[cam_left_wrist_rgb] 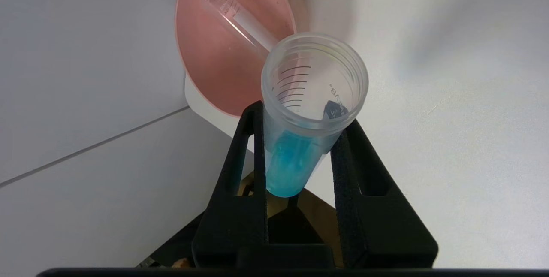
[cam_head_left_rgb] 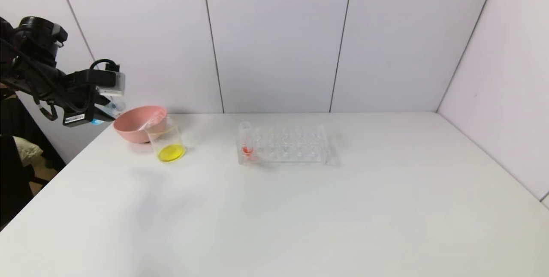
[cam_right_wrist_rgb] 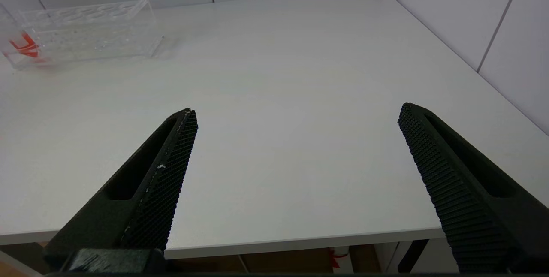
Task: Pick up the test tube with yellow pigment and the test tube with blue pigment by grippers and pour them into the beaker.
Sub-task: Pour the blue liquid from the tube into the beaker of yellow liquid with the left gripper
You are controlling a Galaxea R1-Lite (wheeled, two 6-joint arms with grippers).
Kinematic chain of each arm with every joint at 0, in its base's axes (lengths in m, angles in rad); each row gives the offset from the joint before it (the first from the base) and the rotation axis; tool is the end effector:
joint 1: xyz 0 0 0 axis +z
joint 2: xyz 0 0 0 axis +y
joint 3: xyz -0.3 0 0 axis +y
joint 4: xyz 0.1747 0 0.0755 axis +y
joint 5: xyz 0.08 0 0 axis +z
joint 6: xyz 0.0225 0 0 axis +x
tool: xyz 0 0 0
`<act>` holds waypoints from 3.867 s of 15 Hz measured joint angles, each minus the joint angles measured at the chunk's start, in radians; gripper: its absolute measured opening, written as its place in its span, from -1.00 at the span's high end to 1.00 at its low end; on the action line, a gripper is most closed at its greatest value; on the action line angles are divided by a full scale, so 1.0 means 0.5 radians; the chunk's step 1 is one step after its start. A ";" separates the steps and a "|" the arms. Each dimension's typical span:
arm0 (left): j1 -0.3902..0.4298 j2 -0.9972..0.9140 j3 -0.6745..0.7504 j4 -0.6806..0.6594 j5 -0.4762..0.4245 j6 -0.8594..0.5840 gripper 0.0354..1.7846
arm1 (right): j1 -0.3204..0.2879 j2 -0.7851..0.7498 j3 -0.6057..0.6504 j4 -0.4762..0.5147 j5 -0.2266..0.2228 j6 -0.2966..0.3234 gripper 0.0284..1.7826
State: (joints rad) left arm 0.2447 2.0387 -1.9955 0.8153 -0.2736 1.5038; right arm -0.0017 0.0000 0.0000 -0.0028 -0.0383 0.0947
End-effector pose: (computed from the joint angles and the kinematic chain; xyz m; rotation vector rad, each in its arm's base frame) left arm 0.3697 0.0861 0.2587 1.1928 0.6256 -0.6245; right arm -0.0228 -0.0008 0.0758 0.0947 -0.0047 -0.0398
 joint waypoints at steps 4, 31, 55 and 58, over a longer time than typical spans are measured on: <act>-0.018 0.007 0.000 0.001 0.057 0.021 0.52 | 0.000 0.000 0.000 -0.001 0.000 0.000 -0.92; -0.315 0.135 -0.022 -0.069 0.660 -0.146 0.52 | 0.001 0.000 0.000 -0.001 0.000 0.000 -0.92; -0.447 0.135 -0.021 -0.140 1.059 -0.217 0.52 | 0.000 0.000 0.000 0.000 0.000 0.000 -0.92; -0.457 0.140 -0.021 -0.140 1.095 -0.215 0.52 | 0.001 0.000 0.000 -0.001 0.000 0.000 -0.92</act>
State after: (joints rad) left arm 0.0164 2.1085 -2.0062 0.7455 0.2740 1.3964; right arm -0.0013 0.0000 0.0000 -0.0032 -0.0383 0.0947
